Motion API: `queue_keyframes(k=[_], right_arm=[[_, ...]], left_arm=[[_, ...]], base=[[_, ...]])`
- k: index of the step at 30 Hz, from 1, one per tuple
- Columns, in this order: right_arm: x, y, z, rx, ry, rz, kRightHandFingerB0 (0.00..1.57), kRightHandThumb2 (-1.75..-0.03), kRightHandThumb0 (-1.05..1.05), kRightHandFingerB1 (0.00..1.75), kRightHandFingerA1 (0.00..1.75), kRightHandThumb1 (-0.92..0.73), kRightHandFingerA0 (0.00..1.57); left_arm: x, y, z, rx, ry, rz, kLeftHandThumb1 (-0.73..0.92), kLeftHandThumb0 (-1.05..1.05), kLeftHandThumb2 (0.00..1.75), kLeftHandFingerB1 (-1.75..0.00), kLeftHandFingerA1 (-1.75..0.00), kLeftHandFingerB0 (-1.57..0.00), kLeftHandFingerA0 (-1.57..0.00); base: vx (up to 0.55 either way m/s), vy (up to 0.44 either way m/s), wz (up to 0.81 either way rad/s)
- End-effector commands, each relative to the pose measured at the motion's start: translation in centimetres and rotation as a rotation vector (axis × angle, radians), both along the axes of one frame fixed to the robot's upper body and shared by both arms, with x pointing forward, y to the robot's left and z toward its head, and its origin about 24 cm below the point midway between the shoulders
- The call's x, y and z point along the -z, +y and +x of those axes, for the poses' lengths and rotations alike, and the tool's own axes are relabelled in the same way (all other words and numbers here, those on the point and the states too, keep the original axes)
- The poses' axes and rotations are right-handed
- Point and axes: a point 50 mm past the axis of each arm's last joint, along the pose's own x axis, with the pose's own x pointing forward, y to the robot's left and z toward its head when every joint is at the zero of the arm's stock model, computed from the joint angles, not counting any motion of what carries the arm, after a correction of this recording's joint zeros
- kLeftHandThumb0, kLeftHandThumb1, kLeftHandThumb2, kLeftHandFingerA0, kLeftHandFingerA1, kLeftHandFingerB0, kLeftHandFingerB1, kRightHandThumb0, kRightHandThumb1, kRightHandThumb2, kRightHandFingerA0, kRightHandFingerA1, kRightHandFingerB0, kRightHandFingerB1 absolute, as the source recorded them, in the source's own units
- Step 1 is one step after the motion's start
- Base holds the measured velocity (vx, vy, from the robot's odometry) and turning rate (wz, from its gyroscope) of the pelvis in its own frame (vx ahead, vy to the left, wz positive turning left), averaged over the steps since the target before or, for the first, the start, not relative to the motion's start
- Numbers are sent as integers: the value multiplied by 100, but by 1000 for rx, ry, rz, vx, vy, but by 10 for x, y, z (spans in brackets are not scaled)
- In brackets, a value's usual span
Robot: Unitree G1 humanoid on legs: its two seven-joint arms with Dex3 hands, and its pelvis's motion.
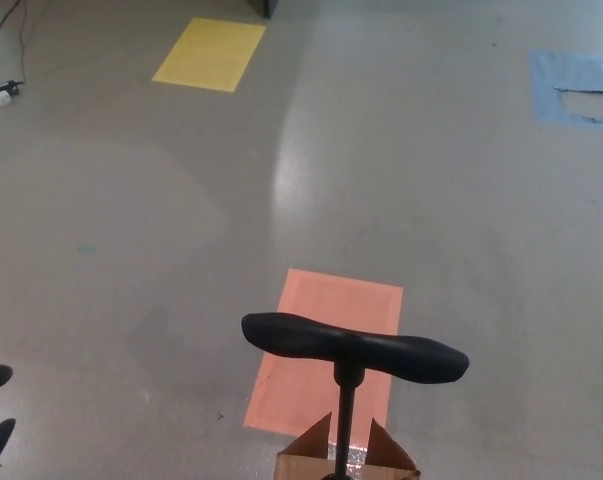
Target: An air pump is kept on top of a storage box on the floor and the robot uses its right hand to press down on the handle of the pump to compress it
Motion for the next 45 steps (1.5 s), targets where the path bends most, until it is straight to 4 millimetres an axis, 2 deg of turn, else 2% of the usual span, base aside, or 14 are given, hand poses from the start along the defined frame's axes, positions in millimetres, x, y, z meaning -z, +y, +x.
queue_keyframes(k=[1,2,3,5,8,9,17,29,30,31,32,40,41,45], right_arm=[[-209,45,-67,-235,-820,-192,9,-80,-85,23,31,-72,11],[-213,47,-67,-251,-826,-211,9,-80,-85,23,31,-72,11],[-217,50,-67,-268,-829,-223,11,-67,-80,23,27,-84,14],[-239,68,-72,-363,-830,-354,9,-67,-85,23,23,-85,9],[-250,79,-75,-412,-829,-429,9,-66,-86,23,23,-85,9],[-256,89,-77,-464,-832,-468,10,-108,-91,21,18,-71,9],[-266,141,-80,-673,-818,-596,1,-112,-86,17,15,-74,0],[-241,199,-74,-884,-688,-743,0,-116,-87,14,15,-80,0],[-236,204,-73,-910,-664,-767,0,-115,-86,15,15,-81,0],[-234,207,-73,-919,-654,-777,0,-115,-86,15,15,-81,0],[-232,210,-72,-932,-639,-791,0,-115,-84,16,16,-80,0],[-225,220,-73,-961,-583,-816,0,-113,-80,18,18,-76,0],[-204,232,-69,-987,-521,-856,0,-115,-91,12,15,-80,0],[-194,239,-69,-997,-489,-878,0,-115,-91,12,15,-80,0]], left_arm=[[-6,-7,6,126,11,27,63,-31,112,-46,-48,0,0],[-7,-7,7,125,11,24,63,-31,112,-46,-48,0,0],[-7,-7,6,123,10,17,63,-31,112,-46,-48,0,0],[-6,-7,6,134,21,34,61,-32,112,-46,-48,0,-1],[-5,-7,5,143,29,46,61,-32,112,-46,-49,0,-1],[-5,-7,5,140,29,41,68,-74,92,-37,-38,-4,0],[-4,-5,2,145,46,53,68,-67,97,-37,-41,-4,-4],[-2,-7,-1,161,41,37,68,-65,99,-37,-42,-5,-1],[-2,-7,-1,163,29,32,64,-31,113,-47,-49,0,-1],[-2,-7,-2,163,24,29,64,-31,113,-47,-49,0,-1],[-3,-8,-2,173,4,12,88,-46,66,-33,-37,-25,-31],[-1,-6,-6,190,9,38,89,-47,65,-33,-36,-29,-37],[-3,-8,-9,170,-32,-106,73,-30,116,-49,-52,0,-3],[-4,-8,-11,162,-53,-169,73,-30,116,-49,-52,0,-3]], base=[[0,0,0],[0,0,0],[0,0,0],[0,0,0],[0,0,0],[0,0,0],[0,0,0],[0,0,0],[0,0,0],[0,0,0],[0,0,0],[0,0,0],[0,0,0],[0,0,0]])
